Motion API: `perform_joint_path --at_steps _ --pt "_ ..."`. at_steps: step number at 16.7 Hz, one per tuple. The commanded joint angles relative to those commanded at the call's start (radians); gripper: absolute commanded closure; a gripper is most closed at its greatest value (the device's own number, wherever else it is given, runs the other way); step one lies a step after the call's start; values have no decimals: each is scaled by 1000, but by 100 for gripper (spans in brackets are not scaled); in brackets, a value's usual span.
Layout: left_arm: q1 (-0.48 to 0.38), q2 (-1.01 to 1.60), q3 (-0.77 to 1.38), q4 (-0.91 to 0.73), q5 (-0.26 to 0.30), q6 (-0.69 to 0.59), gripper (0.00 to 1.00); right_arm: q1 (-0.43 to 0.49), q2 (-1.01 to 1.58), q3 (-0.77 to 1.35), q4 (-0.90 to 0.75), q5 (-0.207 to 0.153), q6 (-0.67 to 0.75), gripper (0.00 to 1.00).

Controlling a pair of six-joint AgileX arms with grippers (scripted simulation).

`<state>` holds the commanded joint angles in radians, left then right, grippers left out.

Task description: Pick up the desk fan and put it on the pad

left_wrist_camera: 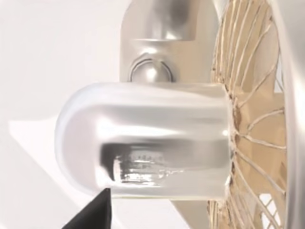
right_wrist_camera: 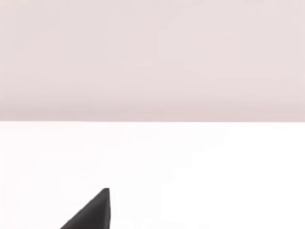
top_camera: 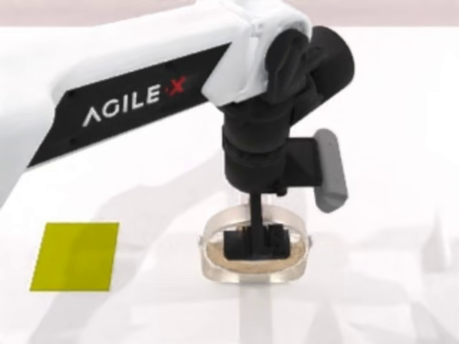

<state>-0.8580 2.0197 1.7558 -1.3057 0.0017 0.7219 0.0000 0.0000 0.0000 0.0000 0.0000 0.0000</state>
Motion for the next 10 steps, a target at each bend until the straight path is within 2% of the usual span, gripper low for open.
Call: perform_joint_path --at_steps 10 --pt "0 0 0 0 0 0 83 0 0 0 0 0 0 0"
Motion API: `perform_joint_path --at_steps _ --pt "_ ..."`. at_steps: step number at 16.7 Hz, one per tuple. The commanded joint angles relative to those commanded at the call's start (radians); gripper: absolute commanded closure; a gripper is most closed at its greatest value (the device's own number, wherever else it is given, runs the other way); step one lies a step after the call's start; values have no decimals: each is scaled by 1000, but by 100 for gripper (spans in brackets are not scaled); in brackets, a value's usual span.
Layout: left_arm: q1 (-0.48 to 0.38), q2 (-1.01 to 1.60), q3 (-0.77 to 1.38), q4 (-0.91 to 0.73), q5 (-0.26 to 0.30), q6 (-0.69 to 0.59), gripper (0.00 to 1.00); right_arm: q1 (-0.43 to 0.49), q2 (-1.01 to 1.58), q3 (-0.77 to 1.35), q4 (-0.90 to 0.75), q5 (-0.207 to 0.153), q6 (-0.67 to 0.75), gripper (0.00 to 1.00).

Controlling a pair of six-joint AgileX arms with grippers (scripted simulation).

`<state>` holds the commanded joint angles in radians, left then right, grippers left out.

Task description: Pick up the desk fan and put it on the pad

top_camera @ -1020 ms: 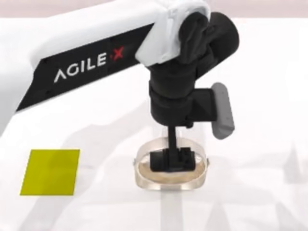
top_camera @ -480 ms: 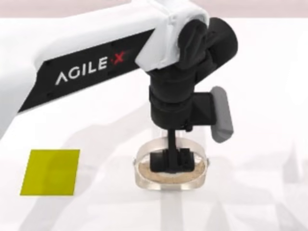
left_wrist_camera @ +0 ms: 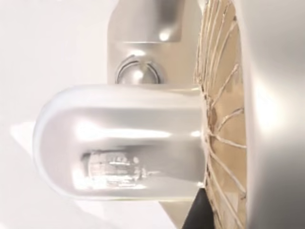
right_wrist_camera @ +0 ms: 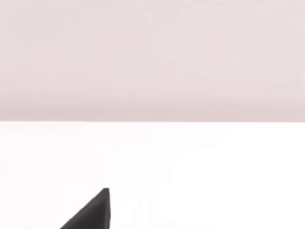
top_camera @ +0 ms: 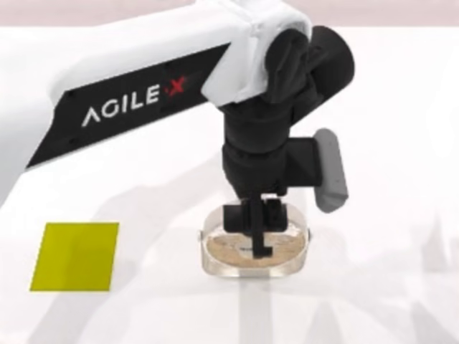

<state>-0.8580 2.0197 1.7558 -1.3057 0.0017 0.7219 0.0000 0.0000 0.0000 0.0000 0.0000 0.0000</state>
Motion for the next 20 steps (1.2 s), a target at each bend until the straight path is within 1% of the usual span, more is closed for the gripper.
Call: perform_joint_path --at_steps 2,3,12,14,18,20 --pt "0 0 0 0 0 0 98 0 0 0 0 0 0 0" --pt "0 0 0 0 0 0 100 0 0 0 0 0 0 0" --pt "1 1 4 -3 -1 2 100 0 0 0 0 0 0 0" --pt "5 8 42 -42 -1 0 100 0 0 0 0 0 0 0" --pt "14 18 189 -172 0 1 100 0 0 0 0 0 0 0" --pt "18 18 222 -205 0 0 100 0 0 0 0 0 0 0"
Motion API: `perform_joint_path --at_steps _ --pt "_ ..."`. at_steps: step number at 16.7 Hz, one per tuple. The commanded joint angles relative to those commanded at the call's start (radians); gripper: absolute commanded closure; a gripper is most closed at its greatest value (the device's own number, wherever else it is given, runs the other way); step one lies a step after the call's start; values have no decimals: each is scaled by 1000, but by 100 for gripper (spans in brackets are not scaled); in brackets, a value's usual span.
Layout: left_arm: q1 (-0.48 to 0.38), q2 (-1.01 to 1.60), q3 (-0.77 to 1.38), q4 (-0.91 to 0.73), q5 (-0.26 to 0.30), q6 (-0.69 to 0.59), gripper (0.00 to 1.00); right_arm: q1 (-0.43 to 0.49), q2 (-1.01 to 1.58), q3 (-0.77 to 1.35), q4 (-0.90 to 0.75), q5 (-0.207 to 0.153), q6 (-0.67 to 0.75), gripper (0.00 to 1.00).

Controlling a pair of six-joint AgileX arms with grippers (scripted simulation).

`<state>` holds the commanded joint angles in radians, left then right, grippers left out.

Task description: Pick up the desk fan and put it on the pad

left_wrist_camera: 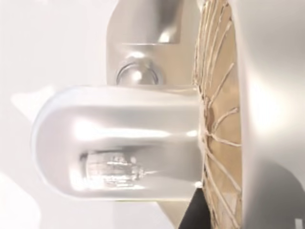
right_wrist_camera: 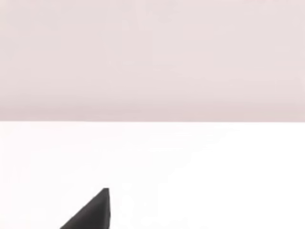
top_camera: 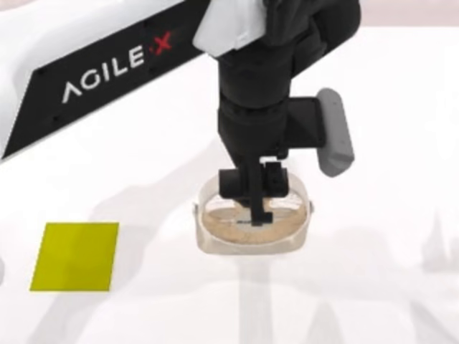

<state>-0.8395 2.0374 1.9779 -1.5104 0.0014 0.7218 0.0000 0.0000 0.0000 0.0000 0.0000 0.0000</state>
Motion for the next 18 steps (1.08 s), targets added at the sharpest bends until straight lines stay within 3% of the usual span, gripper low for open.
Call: perform_joint_path --at_steps 7,10,18 --pt "32 -32 -38 8 0 38 100 0 0 0 0 0 0 0" --pt "145 -125 -160 34 1 150 100 0 0 0 0 0 0 0" --pt "552 -469 -618 136 6 557 100 0 0 0 0 0 0 0"
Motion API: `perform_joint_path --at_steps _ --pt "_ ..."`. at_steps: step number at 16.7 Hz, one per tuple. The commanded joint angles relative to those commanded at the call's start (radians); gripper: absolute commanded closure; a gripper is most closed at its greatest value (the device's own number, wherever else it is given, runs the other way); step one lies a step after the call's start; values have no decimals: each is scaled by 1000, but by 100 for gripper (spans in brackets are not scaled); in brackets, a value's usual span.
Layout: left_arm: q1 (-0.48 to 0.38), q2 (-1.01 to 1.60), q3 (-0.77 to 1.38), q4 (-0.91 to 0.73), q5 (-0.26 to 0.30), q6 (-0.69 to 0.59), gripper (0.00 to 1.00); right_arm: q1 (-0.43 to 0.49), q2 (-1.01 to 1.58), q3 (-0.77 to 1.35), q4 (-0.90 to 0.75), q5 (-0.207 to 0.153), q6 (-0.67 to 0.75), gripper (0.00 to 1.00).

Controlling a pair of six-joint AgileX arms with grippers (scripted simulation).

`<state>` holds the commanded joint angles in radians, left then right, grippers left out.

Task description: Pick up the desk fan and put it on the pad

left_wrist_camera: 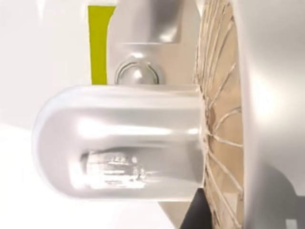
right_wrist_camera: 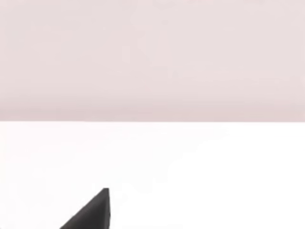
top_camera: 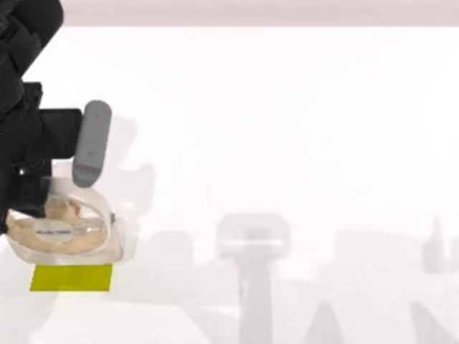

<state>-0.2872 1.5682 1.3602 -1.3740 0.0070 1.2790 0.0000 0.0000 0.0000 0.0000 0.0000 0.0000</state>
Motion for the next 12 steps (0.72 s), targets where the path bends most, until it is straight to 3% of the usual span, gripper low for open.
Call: perform_joint_path --at_steps 3,8,12 --pt "65 -61 -65 18 1 65 100 0 0 0 0 0 0 0" --pt "63 -59 -68 21 0 66 100 0 0 0 0 0 0 0" --pt "67 -49 -149 117 0 66 100 0 0 0 0 0 0 0"
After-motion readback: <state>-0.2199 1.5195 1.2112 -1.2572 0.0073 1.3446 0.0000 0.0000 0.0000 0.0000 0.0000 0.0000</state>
